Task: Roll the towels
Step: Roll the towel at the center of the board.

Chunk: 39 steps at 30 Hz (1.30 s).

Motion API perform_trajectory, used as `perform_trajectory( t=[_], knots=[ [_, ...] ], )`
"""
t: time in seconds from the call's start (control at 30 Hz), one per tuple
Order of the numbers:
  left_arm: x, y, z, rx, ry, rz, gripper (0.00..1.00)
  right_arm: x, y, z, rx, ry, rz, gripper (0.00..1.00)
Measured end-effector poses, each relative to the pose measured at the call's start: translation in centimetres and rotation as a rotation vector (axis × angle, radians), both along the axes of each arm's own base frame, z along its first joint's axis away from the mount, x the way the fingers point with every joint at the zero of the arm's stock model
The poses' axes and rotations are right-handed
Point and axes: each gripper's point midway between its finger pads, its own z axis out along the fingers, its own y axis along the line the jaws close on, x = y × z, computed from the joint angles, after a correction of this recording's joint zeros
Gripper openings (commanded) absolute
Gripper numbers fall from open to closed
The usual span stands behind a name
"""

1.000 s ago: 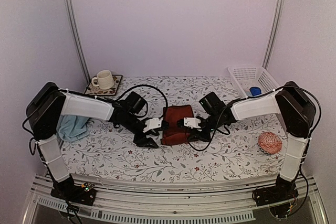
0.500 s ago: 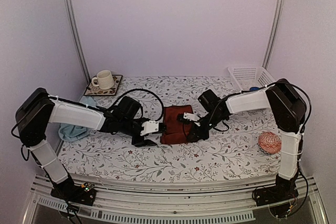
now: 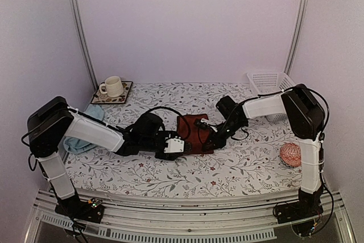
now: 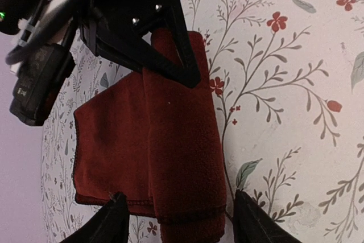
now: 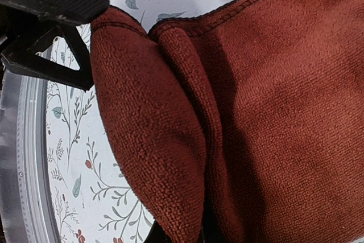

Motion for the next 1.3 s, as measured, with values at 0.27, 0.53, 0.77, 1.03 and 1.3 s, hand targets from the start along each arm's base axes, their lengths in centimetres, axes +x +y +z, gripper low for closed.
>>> perform_trajectory(
  t=[0.27, 0.53, 0.77, 1.03, 1.3],
  knots=[
    [0.3, -0.5, -0.5, 0.0, -0.088, -0.046, 0.53, 0.2, 0.0, 0.0, 0.0, 0.067, -0.032, 0.06],
    [-0.2, -0.7, -2.0, 0.013, -0.09, -0.083, 0.52, 0.2, 0.0, 0.0, -0.003, 0.082, -0.049, 0.07],
    [0.0, -0.7, -3.2, 0.015, -0.084, -0.068, 0.47, 0.2, 0.0, 0.0, -0.003, 0.09, -0.056, 0.07],
    [0.9, -0.6, -3.6, 0.015, -0.093, -0.017, 0.38, 0.2, 0.0, 0.0, -0.003, 0.092, -0.059, 0.08],
    [2.1, -1.0, -4.0, 0.009, -0.088, 0.034, 0.2, 0.3, 0.0, 0.0, -0.003, 0.094, -0.061, 0.09]
  ],
)
